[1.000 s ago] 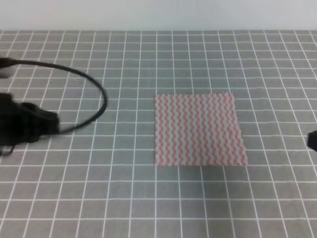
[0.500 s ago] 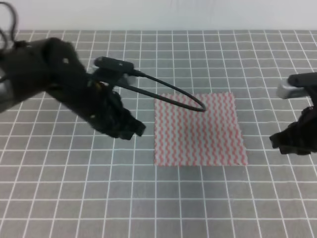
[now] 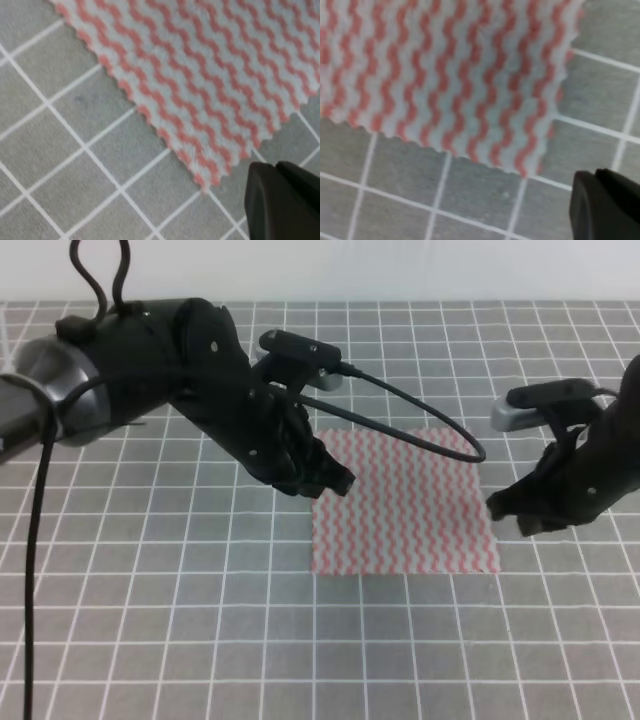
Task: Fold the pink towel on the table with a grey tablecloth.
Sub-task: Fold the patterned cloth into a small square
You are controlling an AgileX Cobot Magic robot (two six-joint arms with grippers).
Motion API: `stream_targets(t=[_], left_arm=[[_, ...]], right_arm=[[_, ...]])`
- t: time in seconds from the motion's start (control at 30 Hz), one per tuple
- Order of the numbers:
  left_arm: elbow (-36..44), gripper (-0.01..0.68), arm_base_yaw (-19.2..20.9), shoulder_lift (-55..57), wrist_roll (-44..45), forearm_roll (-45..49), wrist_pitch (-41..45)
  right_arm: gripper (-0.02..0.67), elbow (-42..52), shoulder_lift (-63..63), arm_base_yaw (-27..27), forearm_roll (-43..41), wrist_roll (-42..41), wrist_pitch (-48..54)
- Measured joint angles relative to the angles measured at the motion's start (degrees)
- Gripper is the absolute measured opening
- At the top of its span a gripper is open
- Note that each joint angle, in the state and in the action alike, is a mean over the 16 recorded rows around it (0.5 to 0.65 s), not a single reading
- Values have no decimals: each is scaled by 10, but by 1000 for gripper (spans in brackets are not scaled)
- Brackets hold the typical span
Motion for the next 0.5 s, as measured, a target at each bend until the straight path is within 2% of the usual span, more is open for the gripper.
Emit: stream_targets(t=[0.5], left_arm=[[-4, -2, -4, -2, 1, 0, -4]], right_arm=[[304, -4, 64, 0, 59, 0, -1]])
